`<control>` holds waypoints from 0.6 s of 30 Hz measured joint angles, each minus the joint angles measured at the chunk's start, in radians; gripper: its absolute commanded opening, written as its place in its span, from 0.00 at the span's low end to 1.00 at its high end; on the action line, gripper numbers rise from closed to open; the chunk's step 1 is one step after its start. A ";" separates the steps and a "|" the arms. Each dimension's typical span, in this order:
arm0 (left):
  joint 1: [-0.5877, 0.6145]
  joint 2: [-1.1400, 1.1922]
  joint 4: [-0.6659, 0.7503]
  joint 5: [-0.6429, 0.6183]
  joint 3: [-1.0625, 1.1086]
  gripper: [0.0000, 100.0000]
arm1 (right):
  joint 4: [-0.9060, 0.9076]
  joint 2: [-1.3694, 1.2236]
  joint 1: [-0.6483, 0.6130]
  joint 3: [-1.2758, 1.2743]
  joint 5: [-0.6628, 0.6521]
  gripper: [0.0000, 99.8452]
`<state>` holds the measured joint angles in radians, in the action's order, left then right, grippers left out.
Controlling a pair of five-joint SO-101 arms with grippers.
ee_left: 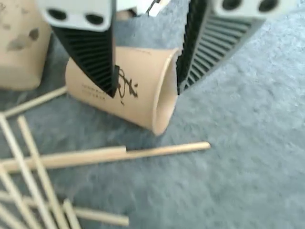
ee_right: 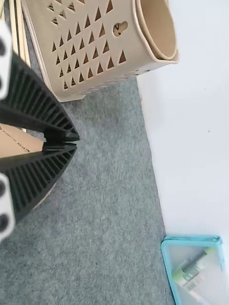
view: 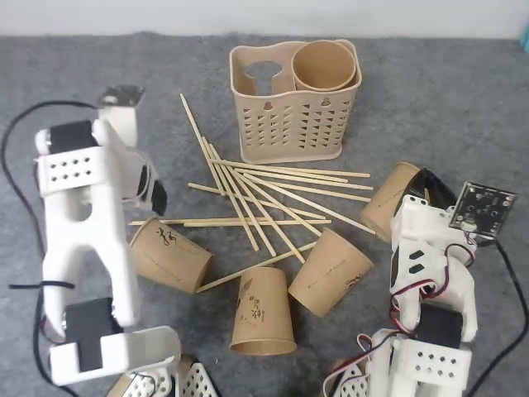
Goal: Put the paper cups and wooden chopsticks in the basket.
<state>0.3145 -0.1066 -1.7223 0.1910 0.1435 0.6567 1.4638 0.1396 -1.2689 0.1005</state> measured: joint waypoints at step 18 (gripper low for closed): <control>0.021 -0.055 0.178 0.080 0.338 0.01 | 0.000 0.000 -0.002 0.000 -0.020 0.01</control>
<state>0.3360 -0.1619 -1.5443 0.2708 0.4810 0.6567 1.4638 0.1381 -1.2689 0.0806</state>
